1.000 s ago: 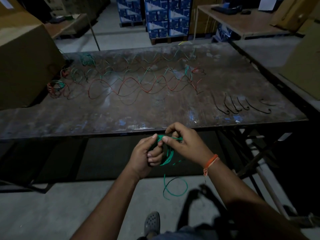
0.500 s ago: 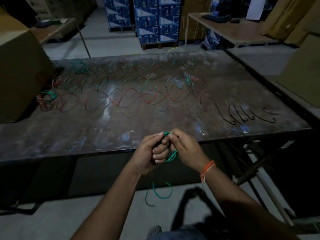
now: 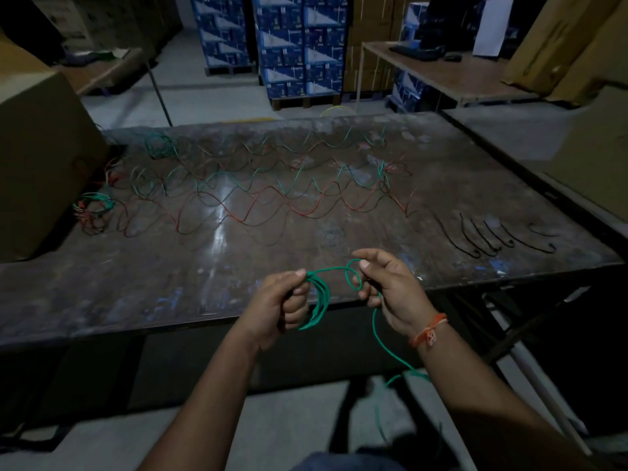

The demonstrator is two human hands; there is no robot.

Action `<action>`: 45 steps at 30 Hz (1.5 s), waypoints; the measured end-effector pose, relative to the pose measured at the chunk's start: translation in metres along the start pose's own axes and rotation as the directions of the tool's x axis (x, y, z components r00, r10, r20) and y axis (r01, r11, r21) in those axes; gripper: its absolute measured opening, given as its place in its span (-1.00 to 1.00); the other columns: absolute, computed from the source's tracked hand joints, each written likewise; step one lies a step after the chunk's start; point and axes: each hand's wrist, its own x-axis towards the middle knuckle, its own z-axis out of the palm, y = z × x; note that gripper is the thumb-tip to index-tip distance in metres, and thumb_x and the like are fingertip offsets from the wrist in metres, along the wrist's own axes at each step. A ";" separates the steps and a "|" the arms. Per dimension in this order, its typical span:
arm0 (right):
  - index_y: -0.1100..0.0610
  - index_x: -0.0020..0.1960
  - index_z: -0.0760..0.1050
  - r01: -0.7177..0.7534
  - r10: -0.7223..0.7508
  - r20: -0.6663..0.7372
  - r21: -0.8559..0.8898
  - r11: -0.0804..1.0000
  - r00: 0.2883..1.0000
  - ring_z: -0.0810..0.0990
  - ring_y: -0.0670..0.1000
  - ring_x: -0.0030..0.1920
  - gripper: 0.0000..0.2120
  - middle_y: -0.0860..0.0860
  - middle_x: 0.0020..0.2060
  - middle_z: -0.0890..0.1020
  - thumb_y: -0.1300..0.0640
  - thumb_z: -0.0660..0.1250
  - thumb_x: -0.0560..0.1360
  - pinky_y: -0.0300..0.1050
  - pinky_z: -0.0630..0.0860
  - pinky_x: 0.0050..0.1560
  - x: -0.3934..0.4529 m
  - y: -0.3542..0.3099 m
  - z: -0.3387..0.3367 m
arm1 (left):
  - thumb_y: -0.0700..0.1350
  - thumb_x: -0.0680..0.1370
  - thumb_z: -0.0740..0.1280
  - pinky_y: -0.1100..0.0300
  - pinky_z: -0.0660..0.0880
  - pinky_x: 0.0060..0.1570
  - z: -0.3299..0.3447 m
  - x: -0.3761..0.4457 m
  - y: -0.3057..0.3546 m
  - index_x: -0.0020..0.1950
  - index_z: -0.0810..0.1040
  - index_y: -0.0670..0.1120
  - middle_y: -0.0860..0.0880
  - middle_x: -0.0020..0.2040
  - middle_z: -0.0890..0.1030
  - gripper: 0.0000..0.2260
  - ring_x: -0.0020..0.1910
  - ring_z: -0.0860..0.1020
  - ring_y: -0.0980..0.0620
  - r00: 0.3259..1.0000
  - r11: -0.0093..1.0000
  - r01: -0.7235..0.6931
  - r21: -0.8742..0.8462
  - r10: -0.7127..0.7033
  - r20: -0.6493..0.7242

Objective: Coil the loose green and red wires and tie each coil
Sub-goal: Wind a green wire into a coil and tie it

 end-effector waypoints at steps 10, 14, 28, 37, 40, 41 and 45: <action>0.24 -0.23 0.65 0.096 0.116 0.440 -0.431 0.897 0.890 0.57 0.04 -0.17 -0.76 0.28 -0.19 0.64 0.19 0.22 0.38 -0.15 0.44 -0.11 0.009 0.003 0.017 | -0.04 0.64 0.25 0.41 0.09 -0.56 -0.005 -0.010 0.016 -0.31 0.31 -0.04 0.03 -0.52 0.19 -0.67 -0.58 0.11 0.14 0.984 0.964 -0.126 0.235 0.151 -0.092; 0.53 -0.20 0.51 0.149 0.005 0.326 -0.448 0.881 0.946 0.55 0.00 -0.09 -0.52 0.17 -0.12 0.53 0.04 0.33 0.52 -0.14 0.43 0.06 0.006 0.013 0.012 | 0.01 0.59 0.24 0.41 0.04 -0.54 -0.002 -0.008 0.006 -0.30 0.30 -0.05 0.06 -0.52 0.17 -0.70 -0.56 0.07 0.16 0.980 0.968 -0.140 0.210 0.165 -0.110; 0.18 -0.16 0.60 0.039 0.060 0.051 -0.981 0.188 0.997 0.62 0.10 -0.15 -0.80 0.12 -0.24 0.65 0.08 0.40 0.57 -0.10 0.48 -0.13 -0.011 -0.004 -0.052 | 0.03 0.57 0.27 0.34 -0.04 -0.50 0.029 -0.013 -0.040 -0.32 0.36 -0.02 0.00 -0.50 0.13 -0.71 -0.54 0.04 0.13 0.979 0.981 -0.108 0.162 0.133 -0.154; 0.19 -0.08 0.68 0.130 -0.338 -0.003 -0.920 0.369 0.941 0.60 0.16 -0.14 -0.90 0.09 -0.23 0.57 0.19 0.40 0.55 -0.14 0.30 -0.19 -0.033 0.001 -0.112 | 0.01 0.61 0.25 0.41 0.05 -0.55 0.072 -0.036 -0.064 -0.28 0.31 -0.03 0.06 -0.50 0.12 -0.71 -0.57 0.05 0.15 0.970 0.991 -0.129 0.040 0.134 -0.201; 0.13 -0.06 0.69 0.157 -0.286 -0.026 -0.787 0.597 0.958 0.62 -0.03 -0.15 -0.87 -0.02 -0.24 0.68 0.19 0.37 0.58 -0.17 0.40 -0.16 -0.042 0.016 -0.124 | 0.02 0.65 0.21 0.35 -0.01 -0.57 0.093 -0.047 -0.072 -0.27 0.36 -0.04 0.07 -0.49 0.08 -0.70 -0.55 0.02 0.14 0.984 0.986 -0.111 -0.124 0.092 -0.151; 0.12 -0.07 0.68 0.141 -0.238 -0.020 -0.753 0.642 0.971 0.63 -0.08 -0.16 -0.86 -0.05 -0.25 0.69 0.20 0.35 0.59 -0.21 0.42 -0.15 -0.045 0.023 -0.125 | 0.02 0.66 0.18 0.32 0.00 -0.60 0.101 -0.051 -0.075 -0.27 0.40 -0.05 0.08 -0.49 0.08 -0.69 -0.55 0.02 0.14 0.990 0.972 -0.095 -0.216 0.069 -0.123; 0.09 -0.05 0.62 0.076 -0.055 0.052 -0.666 0.742 0.997 0.61 -0.15 -0.38 -0.81 -0.01 -0.34 0.61 0.25 0.26 0.64 -0.26 0.47 -0.25 -0.063 0.052 -0.125 | 0.02 0.67 0.10 0.32 0.15 -0.57 0.118 -0.060 -0.084 -0.18 0.47 -0.06 0.11 -0.48 0.15 -0.70 -0.54 0.11 0.17 0.992 0.864 -0.112 -0.491 0.129 0.000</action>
